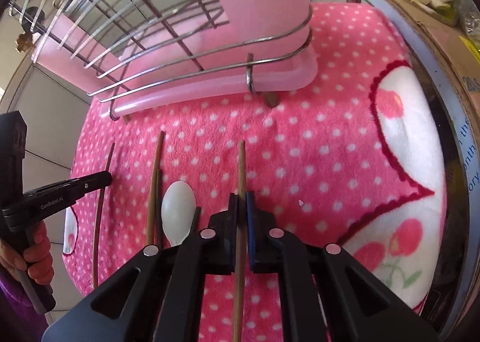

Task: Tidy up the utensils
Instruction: 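Grasp a wooden chopstick with the left tool while the right tool grasps another chopstick, then lift the chopsticks above the pink cup with the left tool while the right tool lifts its chopstick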

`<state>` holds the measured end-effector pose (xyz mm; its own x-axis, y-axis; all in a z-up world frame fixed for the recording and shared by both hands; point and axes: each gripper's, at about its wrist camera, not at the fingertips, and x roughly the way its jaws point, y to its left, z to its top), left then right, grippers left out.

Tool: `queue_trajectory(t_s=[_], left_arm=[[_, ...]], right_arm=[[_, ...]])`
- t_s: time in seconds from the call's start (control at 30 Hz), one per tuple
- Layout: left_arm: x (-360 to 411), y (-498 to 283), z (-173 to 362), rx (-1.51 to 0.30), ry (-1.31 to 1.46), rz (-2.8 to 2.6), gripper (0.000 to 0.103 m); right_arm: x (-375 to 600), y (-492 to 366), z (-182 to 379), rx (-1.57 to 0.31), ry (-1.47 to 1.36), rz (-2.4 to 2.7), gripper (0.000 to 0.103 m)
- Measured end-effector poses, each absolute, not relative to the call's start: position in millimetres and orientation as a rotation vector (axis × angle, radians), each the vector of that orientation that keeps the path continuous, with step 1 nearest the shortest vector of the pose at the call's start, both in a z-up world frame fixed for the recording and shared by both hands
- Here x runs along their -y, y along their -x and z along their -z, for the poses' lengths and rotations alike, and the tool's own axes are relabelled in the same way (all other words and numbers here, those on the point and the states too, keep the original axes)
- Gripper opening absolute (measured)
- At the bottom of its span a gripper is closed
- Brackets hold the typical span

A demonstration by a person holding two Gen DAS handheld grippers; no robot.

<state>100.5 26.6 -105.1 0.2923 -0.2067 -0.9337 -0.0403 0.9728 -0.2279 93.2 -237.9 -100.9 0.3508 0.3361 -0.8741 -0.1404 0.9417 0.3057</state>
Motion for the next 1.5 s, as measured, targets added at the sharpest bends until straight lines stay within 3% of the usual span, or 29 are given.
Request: queue_trajectory(t_s=[0.6,1.03,1.5], left_arm=[[-65.8,-18.4,-9.9,-0.778,0.296,0.128,0.005],[-76.8,7.9,-64.7,-0.589,0.322,0.117,0.005],[-70.6,-1.2,-144.4,-0.4,0.275,0.116,0.005]], right_arm=[[275.4,-8.4,7.8,-0.722,-0.298,-0.334,0.006],[281.8,17.7,-43.0,-0.438,-0.252,-0.307,0.006],[287.9,-14.9,-122.9,-0.152,-0.261,-0.305,0.006]])
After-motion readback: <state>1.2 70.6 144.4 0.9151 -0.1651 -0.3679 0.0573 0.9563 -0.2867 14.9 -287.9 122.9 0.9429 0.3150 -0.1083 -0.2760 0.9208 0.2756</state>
